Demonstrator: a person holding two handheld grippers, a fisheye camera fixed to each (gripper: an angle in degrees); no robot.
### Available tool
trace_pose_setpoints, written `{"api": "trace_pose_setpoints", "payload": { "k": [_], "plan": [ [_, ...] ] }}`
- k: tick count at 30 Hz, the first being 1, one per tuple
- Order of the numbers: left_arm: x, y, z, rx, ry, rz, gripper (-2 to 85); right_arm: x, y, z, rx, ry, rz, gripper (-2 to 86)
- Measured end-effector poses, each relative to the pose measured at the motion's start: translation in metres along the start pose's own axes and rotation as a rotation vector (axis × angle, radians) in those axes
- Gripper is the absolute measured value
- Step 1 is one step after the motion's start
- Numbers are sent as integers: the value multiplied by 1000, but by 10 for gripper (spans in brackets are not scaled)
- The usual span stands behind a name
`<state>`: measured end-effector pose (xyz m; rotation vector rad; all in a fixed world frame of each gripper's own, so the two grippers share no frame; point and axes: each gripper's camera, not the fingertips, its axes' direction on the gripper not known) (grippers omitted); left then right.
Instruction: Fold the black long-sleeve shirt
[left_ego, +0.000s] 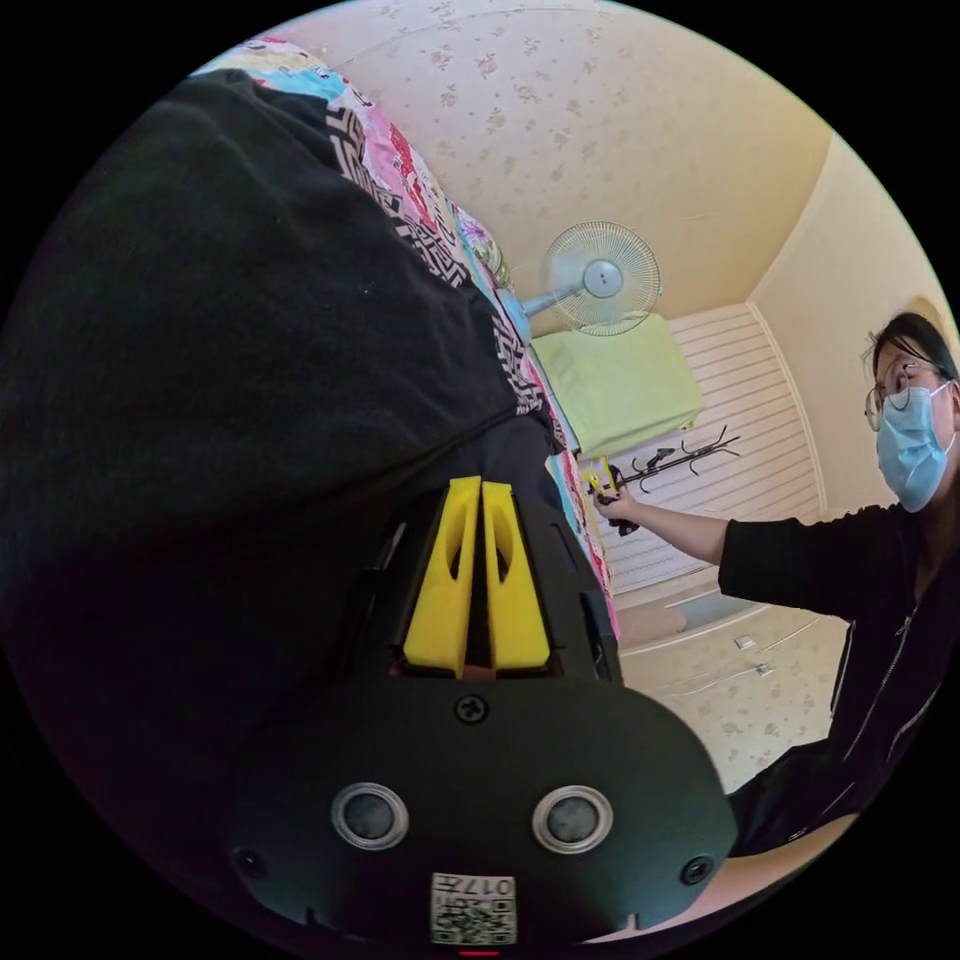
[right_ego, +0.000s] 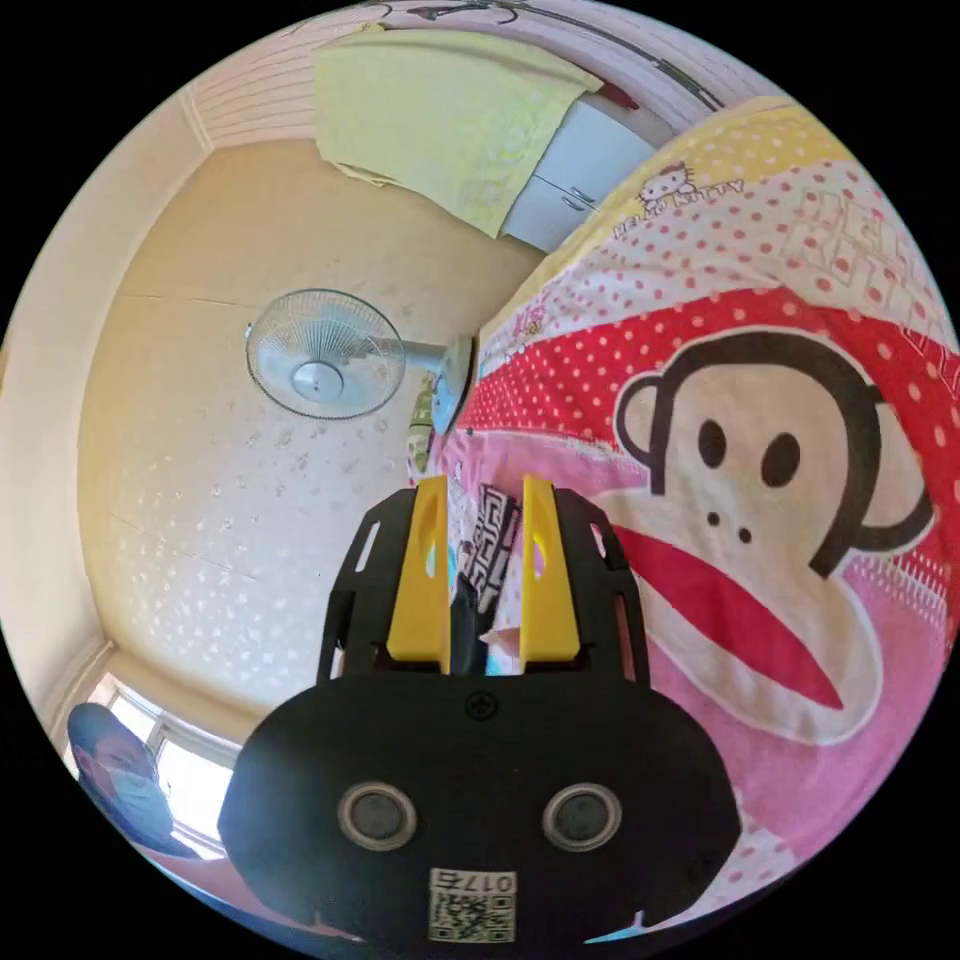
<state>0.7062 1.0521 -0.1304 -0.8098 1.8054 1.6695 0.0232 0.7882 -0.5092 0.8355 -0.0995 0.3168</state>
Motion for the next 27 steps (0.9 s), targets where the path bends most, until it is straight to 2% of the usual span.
{"api": "trace_pose_setpoints", "payload": {
  "k": [6,9,11,14,20,27],
  "plan": [
    [0,-1,2,-2,11,-5,-10,-42,7,24,-139,154,-265,94],
    [-2,-1,3,-2,24,-9,-10,-99,-15,72,-302,255,-519,91],
    [-2,-1,4,-2,27,-11,-10,-148,-29,129,-515,421,-747,88],
    [-3,-1,5,-1,34,-12,-9,-184,-43,193,-695,578,-894,91],
    [-4,-1,7,2,50,-20,-10,-202,-68,258,-869,591,-852,81],
    [-6,-1,9,1,62,-35,-10,-212,-82,257,-954,538,-833,66]
  ]
}}
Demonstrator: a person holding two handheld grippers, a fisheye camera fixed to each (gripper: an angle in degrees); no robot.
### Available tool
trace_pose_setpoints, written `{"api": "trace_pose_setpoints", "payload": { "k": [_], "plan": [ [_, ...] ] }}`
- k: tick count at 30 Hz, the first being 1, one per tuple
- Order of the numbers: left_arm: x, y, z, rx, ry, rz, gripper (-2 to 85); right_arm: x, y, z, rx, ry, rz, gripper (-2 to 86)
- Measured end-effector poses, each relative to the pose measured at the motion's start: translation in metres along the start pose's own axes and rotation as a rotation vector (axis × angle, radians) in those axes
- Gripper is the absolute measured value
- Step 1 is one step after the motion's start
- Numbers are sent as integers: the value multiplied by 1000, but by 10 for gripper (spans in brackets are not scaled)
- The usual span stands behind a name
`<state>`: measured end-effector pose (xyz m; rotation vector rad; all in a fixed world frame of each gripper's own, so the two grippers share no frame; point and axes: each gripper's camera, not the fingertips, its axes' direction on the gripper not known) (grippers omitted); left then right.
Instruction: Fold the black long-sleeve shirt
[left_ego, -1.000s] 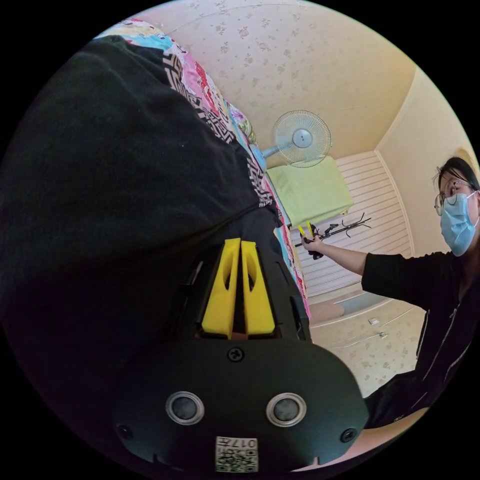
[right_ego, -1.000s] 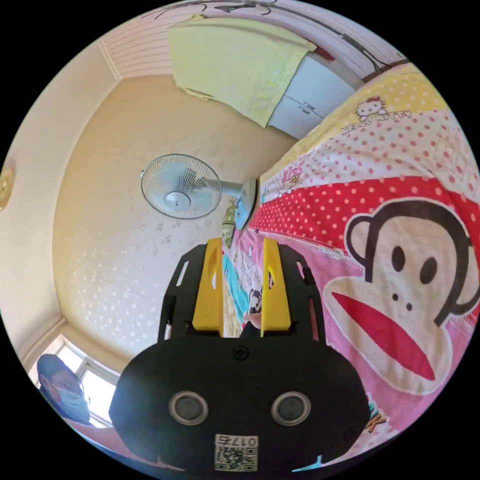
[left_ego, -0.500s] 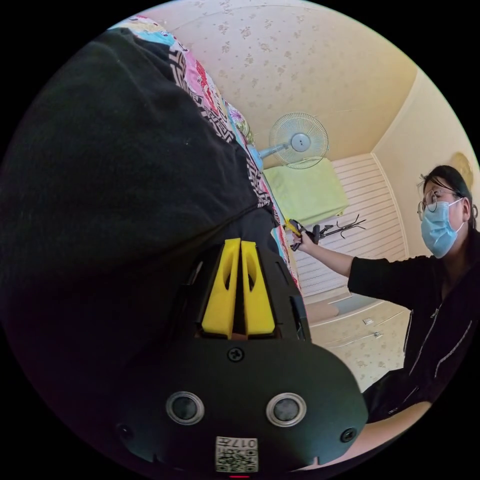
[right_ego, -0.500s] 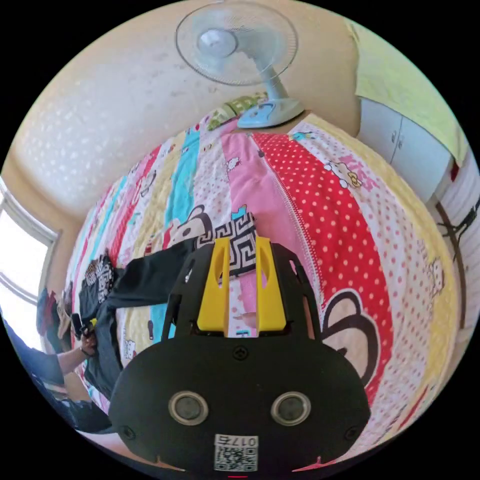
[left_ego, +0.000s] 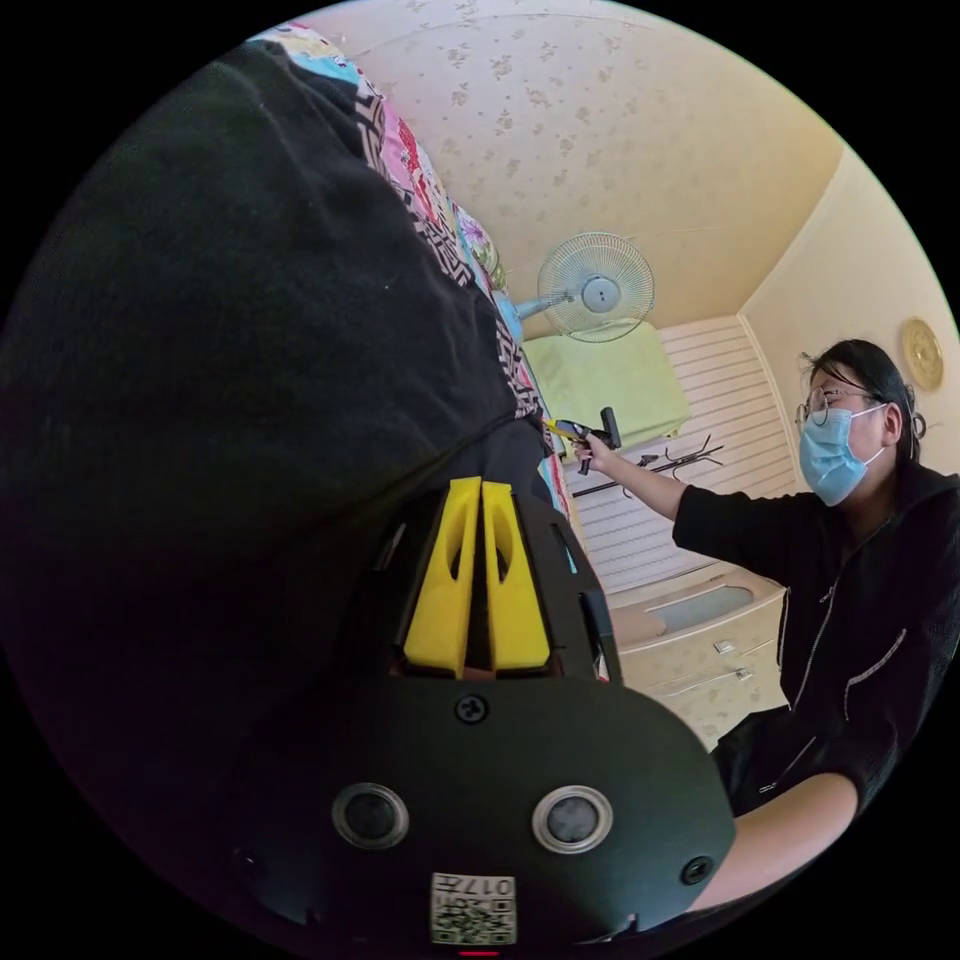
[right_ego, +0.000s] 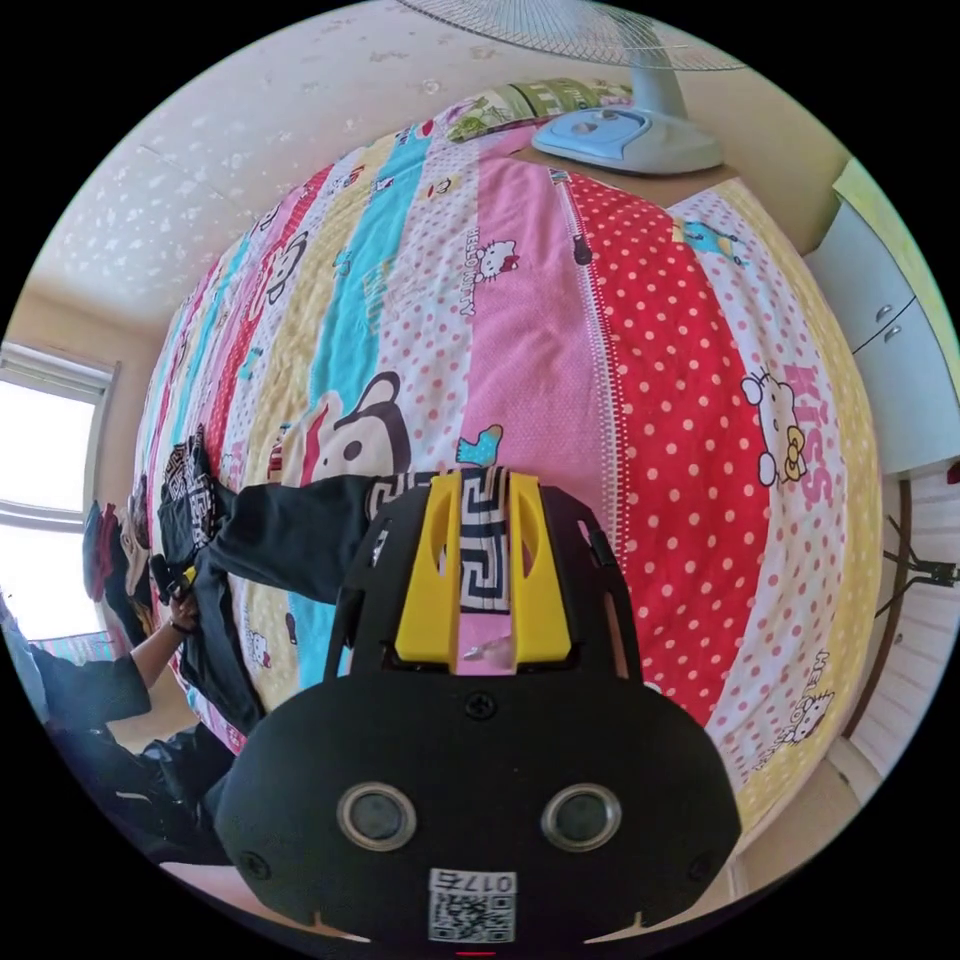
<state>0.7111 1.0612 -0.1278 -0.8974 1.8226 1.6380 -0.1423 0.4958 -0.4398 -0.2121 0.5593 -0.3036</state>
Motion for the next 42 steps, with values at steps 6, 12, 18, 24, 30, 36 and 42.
{"api": "trace_pose_setpoints", "payload": {
  "k": [6,12,18,24,30,36,42],
  "plan": [
    [0,0,2,1,9,-2,-9,8,-2,-8,24,-122,22,16],
    [-1,0,3,2,12,-4,-9,38,-10,-35,338,-277,224,15],
    [-2,1,4,3,14,-4,-9,69,-8,-7,470,-414,381,101],
    [-3,1,4,4,15,-7,-9,54,23,-42,477,-236,118,97],
    [-6,1,3,3,21,-9,-9,18,27,-24,195,31,-206,89],
    [-9,1,1,3,20,-9,-9,16,11,-10,193,7,-199,33],
    [-12,1,-2,3,19,-11,-9,53,4,-51,209,-62,-134,10]
  ]
}}
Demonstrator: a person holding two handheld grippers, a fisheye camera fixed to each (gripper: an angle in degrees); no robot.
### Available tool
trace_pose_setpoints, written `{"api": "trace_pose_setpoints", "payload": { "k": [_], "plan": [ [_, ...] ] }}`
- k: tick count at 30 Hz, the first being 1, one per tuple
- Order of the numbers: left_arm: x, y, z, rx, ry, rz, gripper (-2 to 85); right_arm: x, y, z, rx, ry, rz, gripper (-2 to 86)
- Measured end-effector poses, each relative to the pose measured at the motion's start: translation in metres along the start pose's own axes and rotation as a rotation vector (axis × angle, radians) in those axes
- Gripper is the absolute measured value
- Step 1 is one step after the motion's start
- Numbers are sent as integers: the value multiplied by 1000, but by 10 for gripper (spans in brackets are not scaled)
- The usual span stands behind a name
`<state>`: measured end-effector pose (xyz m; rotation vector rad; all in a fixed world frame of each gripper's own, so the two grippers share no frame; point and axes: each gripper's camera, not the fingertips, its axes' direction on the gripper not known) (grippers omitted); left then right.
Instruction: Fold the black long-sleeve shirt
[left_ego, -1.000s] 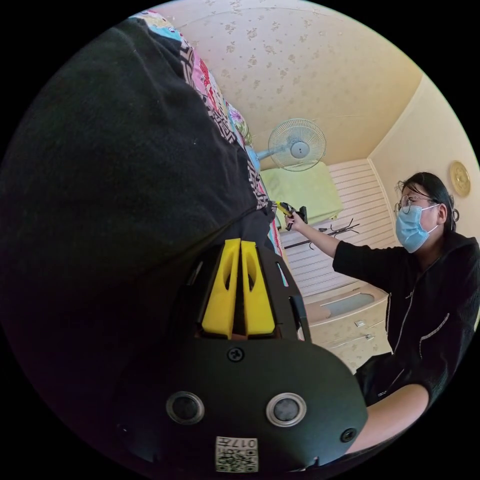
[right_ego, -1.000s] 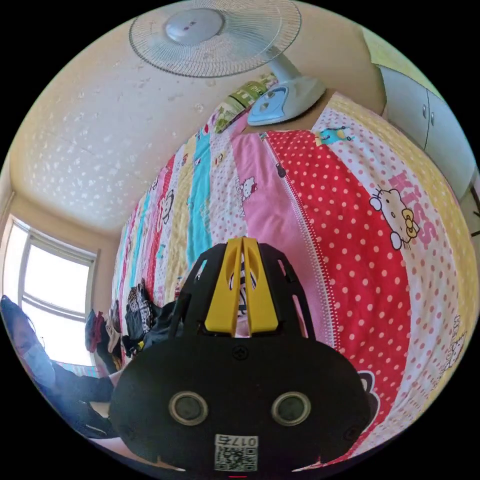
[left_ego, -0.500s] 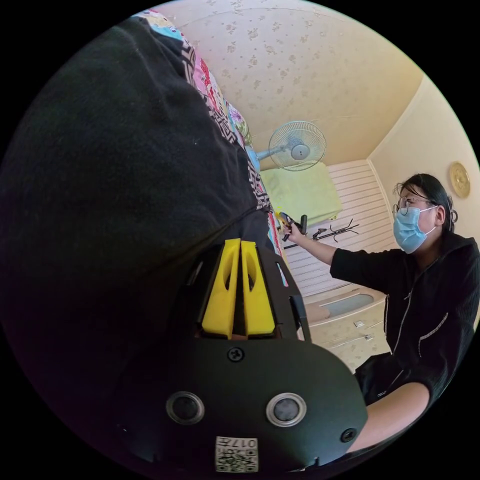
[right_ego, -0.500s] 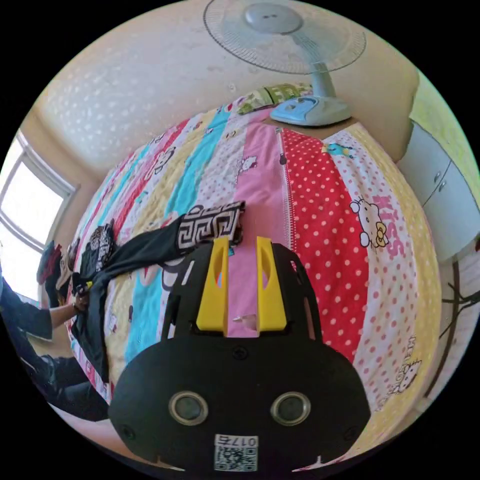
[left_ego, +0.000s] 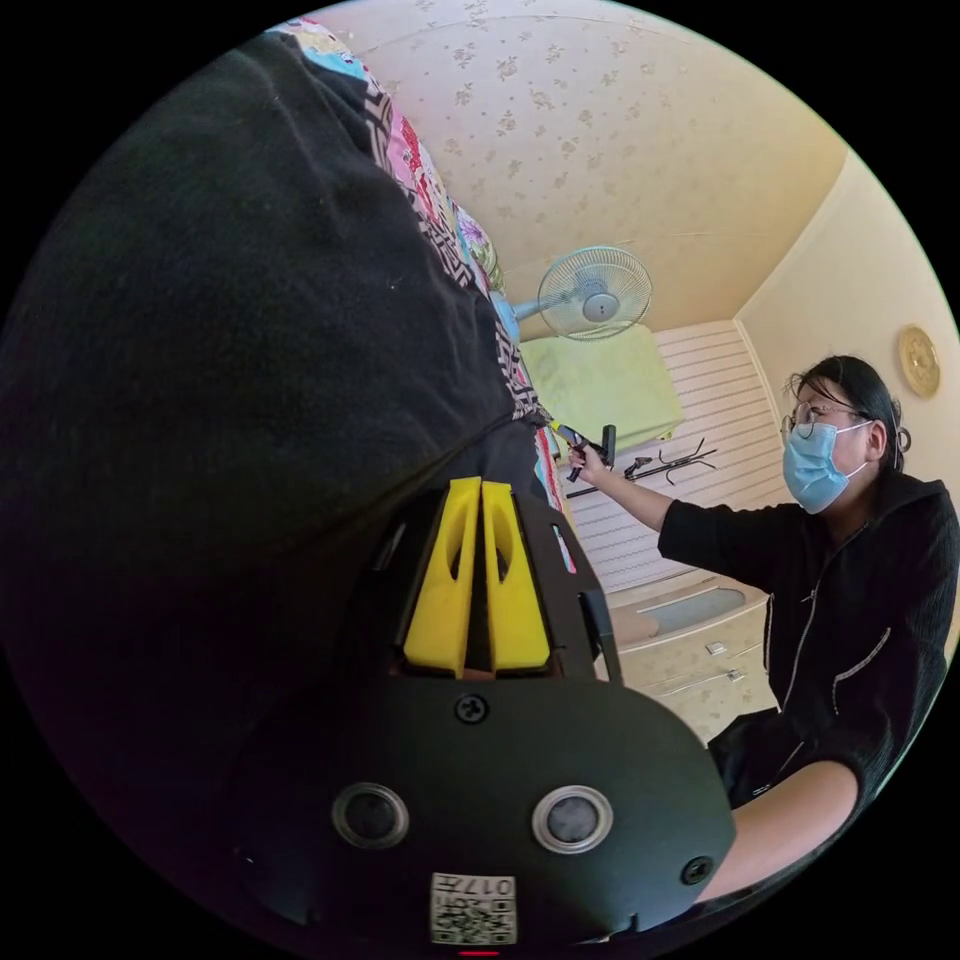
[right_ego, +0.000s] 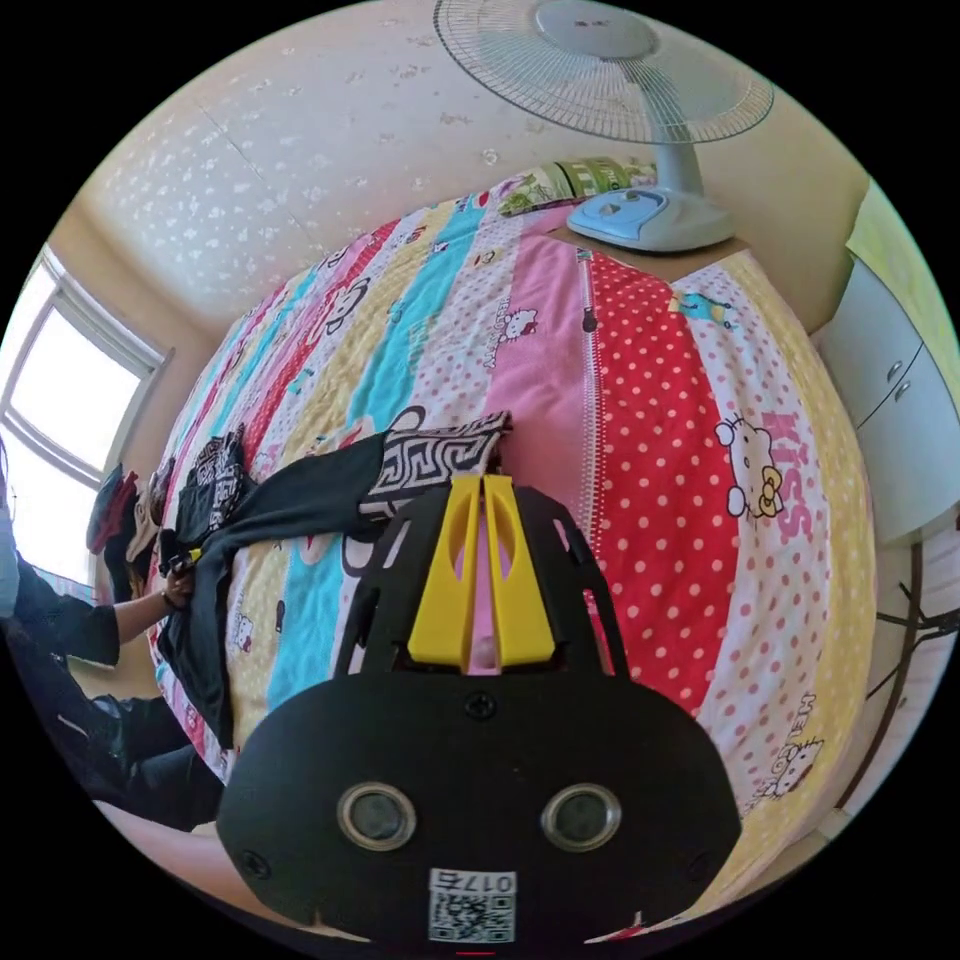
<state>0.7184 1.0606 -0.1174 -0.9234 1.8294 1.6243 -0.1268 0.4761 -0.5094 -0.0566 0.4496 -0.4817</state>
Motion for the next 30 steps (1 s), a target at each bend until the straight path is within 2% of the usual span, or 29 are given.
{"api": "trace_pose_setpoints", "payload": {
  "k": [4,9,12,14,17,24,26,30],
  "plan": [
    [-3,0,-3,0,1,0,-9,36,-10,-16,-140,-4,53,10],
    [-7,1,-7,1,0,-1,-9,66,8,19,-295,-42,160,23],
    [-9,1,-10,1,1,-1,-9,95,41,13,-139,-195,279,52],
    [-11,2,-12,1,3,-1,-9,121,79,-5,128,-344,402,99],
    [-14,2,-16,2,5,0,-9,141,135,-11,389,-481,548,120],
    [-22,4,-25,3,9,0,-9,135,190,38,497,-559,611,125],
    [-24,5,-28,3,9,1,-9,136,194,54,565,-584,633,116],
    [-28,7,-34,4,9,2,-9,131,185,68,547,-557,625,74]
  ]
}}
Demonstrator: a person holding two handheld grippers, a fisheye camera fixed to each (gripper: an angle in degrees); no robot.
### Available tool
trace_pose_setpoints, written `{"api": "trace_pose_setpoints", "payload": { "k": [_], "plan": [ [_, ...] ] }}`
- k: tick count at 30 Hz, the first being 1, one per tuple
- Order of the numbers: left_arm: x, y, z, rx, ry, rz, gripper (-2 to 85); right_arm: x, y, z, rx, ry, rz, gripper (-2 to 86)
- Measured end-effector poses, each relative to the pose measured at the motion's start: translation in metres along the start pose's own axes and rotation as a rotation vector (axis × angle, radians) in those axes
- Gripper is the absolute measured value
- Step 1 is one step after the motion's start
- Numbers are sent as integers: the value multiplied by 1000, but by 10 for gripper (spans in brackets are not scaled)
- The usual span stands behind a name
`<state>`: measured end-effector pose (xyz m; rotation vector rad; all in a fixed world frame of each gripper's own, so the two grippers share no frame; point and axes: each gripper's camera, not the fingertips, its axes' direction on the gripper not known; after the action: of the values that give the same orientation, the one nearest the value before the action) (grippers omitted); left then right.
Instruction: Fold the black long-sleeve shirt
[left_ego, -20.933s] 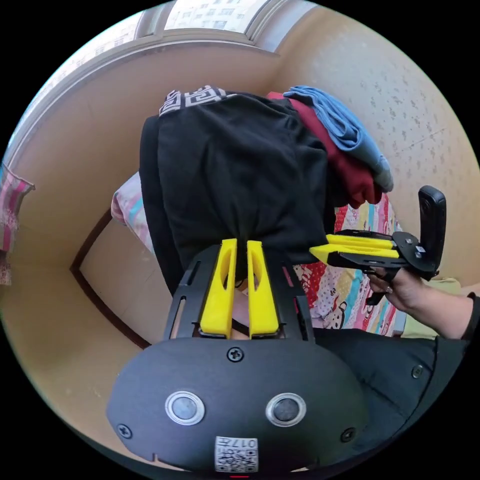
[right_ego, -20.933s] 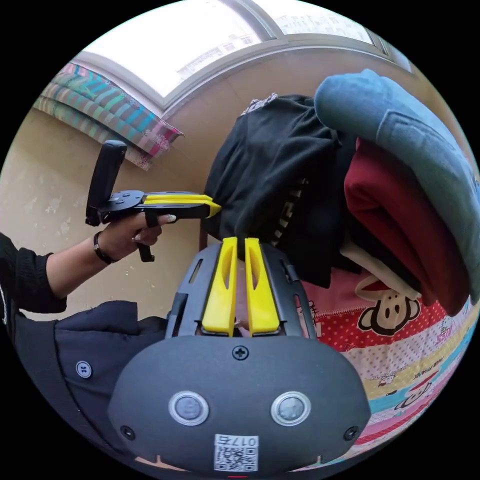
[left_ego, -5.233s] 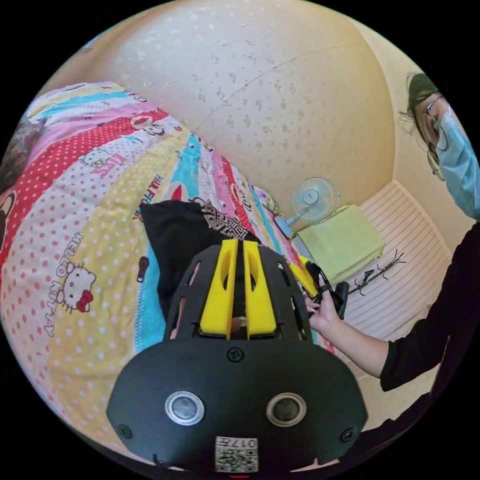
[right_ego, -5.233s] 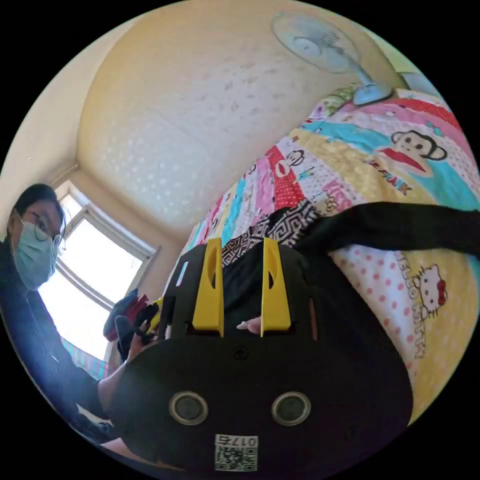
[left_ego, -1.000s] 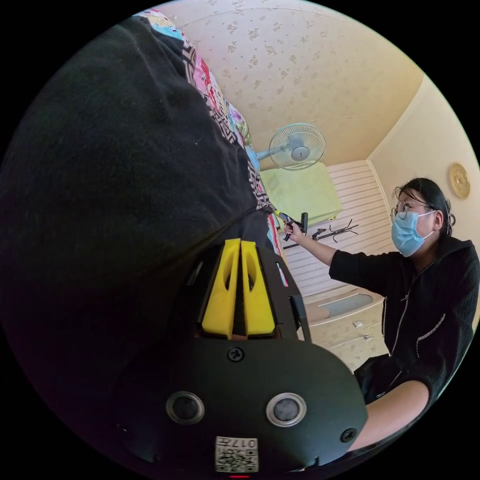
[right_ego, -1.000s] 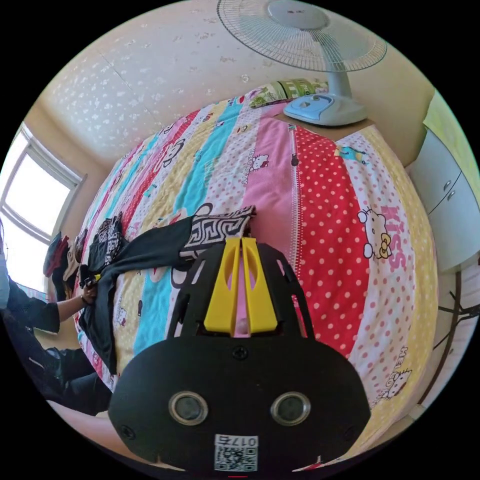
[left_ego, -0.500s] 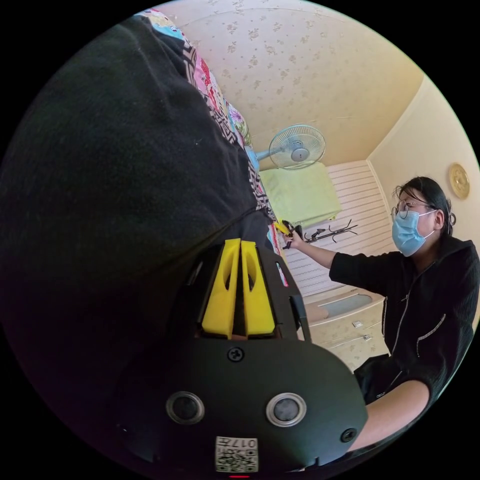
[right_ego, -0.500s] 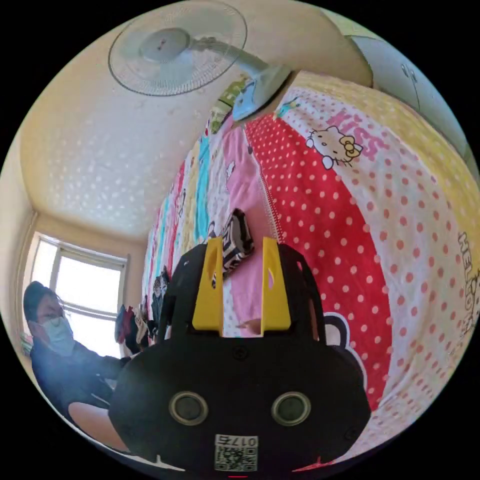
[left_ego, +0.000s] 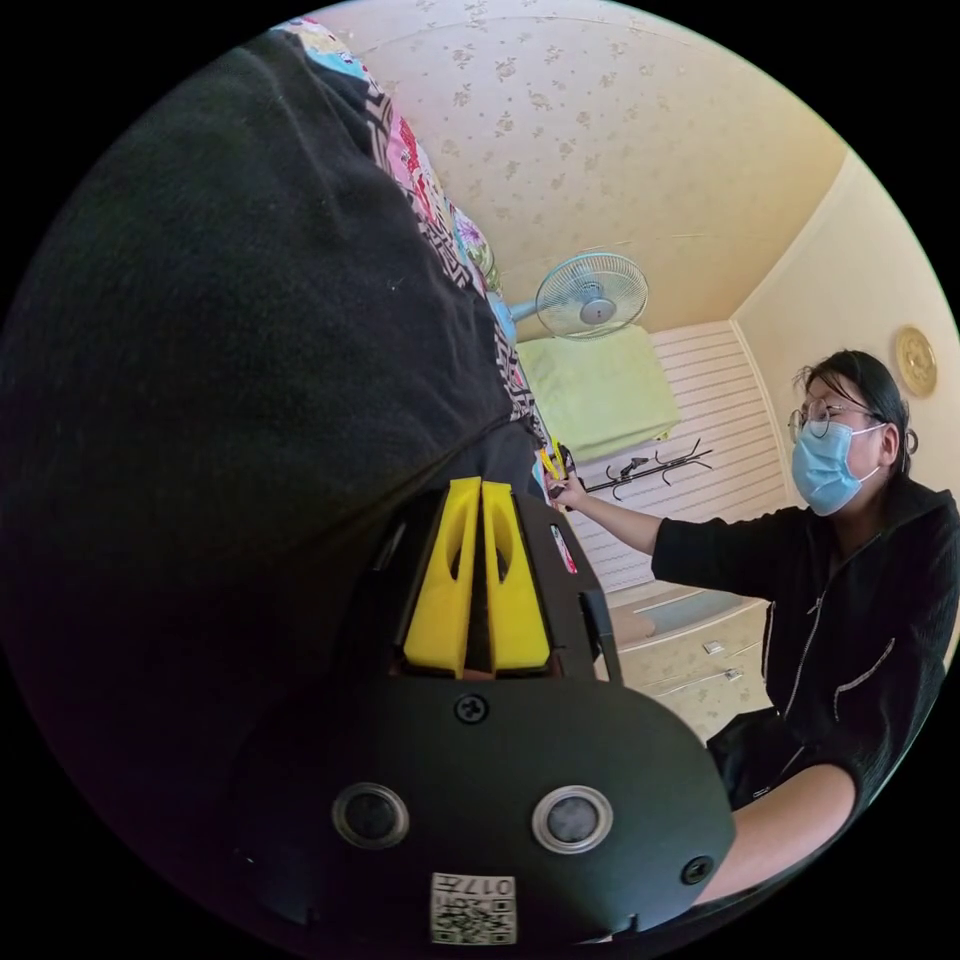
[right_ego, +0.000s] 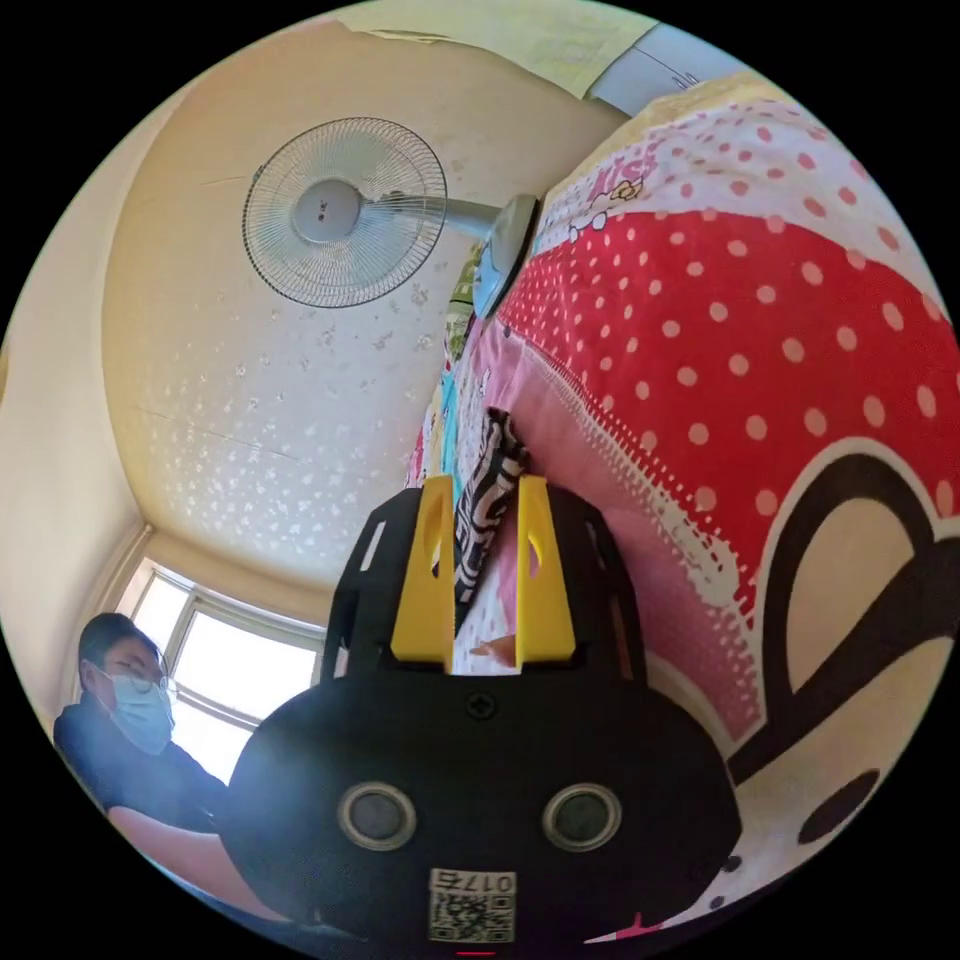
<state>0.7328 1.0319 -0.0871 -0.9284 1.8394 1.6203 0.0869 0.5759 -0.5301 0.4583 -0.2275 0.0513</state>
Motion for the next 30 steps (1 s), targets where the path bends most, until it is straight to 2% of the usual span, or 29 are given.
{"api": "trace_pose_setpoints", "payload": {
  "k": [4,7,9,12,17,19,21,22,25,27,29,30],
  "plan": [
    [-4,1,-5,-1,-1,-2,-9,-26,3,-2,101,-13,-40,26],
    [-7,3,-9,-2,0,-4,-9,-68,6,6,161,-194,-99,20],
    [-9,4,-12,-3,-1,-4,-8,-105,11,23,123,-290,-168,18],
    [-11,6,-16,-3,-4,-1,-8,-181,37,69,-6,-375,-305,17],
    [-9,9,-24,6,17,-3,-4,-291,149,182,-213,-472,-440,18],
    [-5,12,-30,11,92,-30,1,-313,203,223,-280,-467,-473,20],
    [15,22,-56,111,254,0,20,-326,263,263,-361,-428,-514,23],
    [23,26,-66,147,267,21,24,-328,305,291,-426,-395,-542,25],
    [58,51,-123,259,191,86,49,-313,398,347,-605,-311,-604,35],
    [73,74,-166,299,47,84,53,-294,444,374,-765,-236,-621,52],
    [82,87,-192,309,-88,85,58,-275,476,385,-950,-228,-605,104],
    [88,90,-204,303,-174,92,67,-274,478,383,-967,-247,-599,120]
  ]
}}
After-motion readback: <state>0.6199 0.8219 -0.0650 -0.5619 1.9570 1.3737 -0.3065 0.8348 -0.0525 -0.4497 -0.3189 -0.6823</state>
